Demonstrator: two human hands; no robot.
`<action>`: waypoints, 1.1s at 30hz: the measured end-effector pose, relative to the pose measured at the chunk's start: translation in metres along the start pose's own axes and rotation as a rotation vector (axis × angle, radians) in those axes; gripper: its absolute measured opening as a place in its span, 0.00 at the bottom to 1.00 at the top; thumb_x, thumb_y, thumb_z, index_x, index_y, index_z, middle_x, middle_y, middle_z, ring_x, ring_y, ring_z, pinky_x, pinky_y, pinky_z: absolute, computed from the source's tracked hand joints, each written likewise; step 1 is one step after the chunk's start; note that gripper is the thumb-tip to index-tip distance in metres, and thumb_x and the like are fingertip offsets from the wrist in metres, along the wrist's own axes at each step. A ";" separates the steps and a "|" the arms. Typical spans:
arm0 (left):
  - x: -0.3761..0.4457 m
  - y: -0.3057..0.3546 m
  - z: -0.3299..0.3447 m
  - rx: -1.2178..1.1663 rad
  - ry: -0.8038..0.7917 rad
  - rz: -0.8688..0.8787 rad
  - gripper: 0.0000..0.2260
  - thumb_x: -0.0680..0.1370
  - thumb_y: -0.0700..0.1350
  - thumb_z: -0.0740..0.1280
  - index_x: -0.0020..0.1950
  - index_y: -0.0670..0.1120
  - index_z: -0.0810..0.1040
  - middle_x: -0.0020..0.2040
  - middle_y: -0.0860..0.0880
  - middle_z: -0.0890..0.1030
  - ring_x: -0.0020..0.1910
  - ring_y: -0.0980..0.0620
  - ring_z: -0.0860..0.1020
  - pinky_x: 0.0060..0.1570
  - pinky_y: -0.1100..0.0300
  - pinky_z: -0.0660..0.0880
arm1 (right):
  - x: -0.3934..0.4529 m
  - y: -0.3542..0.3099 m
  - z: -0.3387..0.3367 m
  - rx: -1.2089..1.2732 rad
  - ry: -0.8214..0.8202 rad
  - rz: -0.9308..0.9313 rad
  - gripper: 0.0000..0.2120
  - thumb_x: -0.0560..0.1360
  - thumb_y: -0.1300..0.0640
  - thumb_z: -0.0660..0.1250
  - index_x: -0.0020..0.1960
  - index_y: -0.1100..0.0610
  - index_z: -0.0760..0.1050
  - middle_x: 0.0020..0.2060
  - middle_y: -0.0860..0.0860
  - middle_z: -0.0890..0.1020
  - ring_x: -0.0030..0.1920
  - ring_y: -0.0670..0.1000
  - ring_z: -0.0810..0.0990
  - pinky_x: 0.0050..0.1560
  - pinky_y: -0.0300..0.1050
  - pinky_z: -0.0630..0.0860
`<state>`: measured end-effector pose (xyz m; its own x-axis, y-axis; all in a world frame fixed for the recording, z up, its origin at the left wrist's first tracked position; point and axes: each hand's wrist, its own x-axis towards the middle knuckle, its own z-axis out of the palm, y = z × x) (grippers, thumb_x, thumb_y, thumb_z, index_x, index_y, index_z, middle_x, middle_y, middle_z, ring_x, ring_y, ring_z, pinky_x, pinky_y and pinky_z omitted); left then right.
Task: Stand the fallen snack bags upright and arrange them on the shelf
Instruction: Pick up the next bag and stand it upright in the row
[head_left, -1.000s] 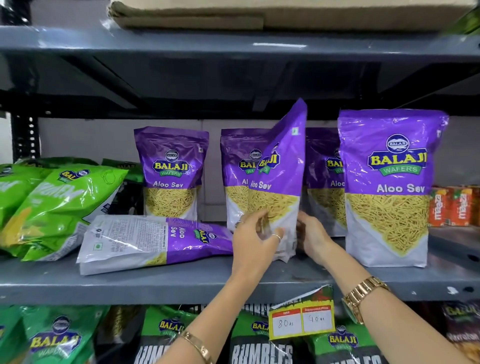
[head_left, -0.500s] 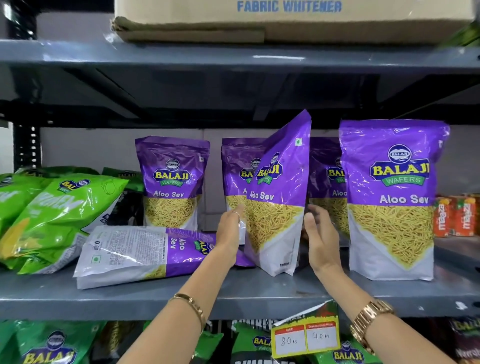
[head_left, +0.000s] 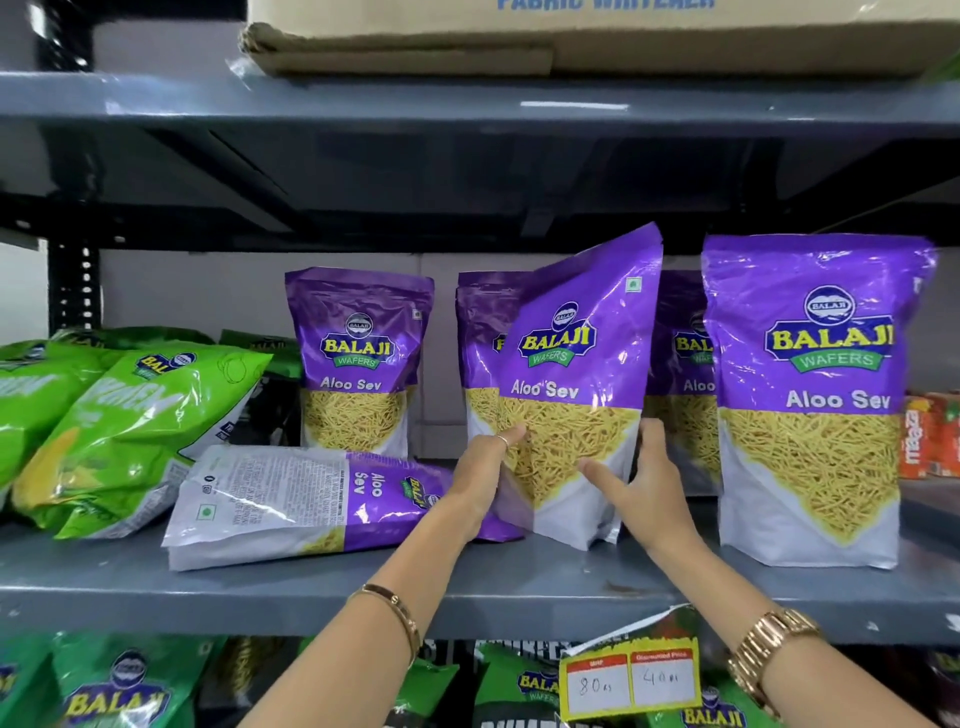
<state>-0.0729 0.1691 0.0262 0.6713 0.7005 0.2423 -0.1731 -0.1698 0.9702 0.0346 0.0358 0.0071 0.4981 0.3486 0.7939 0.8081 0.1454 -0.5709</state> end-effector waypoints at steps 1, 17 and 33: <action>0.001 -0.001 -0.001 0.046 0.040 0.029 0.09 0.74 0.55 0.65 0.43 0.50 0.73 0.49 0.51 0.76 0.49 0.52 0.74 0.50 0.57 0.67 | 0.002 0.003 -0.001 0.030 -0.032 0.027 0.20 0.69 0.55 0.72 0.50 0.56 0.61 0.39 0.49 0.74 0.42 0.52 0.74 0.37 0.45 0.70; -0.015 -0.010 -0.017 0.402 0.133 0.117 0.21 0.70 0.42 0.70 0.61 0.44 0.71 0.60 0.44 0.76 0.57 0.45 0.75 0.59 0.50 0.73 | 0.012 0.033 0.008 -0.060 -0.309 0.298 0.22 0.79 0.45 0.52 0.71 0.51 0.59 0.69 0.53 0.70 0.69 0.56 0.67 0.58 0.43 0.61; -0.032 -0.013 -0.026 0.843 -0.003 0.093 0.24 0.76 0.59 0.58 0.65 0.52 0.52 0.57 0.36 0.77 0.60 0.36 0.73 0.69 0.36 0.54 | 0.008 0.016 0.000 0.022 -0.449 0.500 0.33 0.76 0.40 0.53 0.74 0.55 0.49 0.73 0.52 0.61 0.72 0.54 0.60 0.68 0.48 0.58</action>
<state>-0.1108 0.1667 0.0061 0.6833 0.6561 0.3204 0.3666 -0.6878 0.6265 0.0517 0.0408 0.0039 0.6281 0.7292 0.2716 0.5048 -0.1162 -0.8554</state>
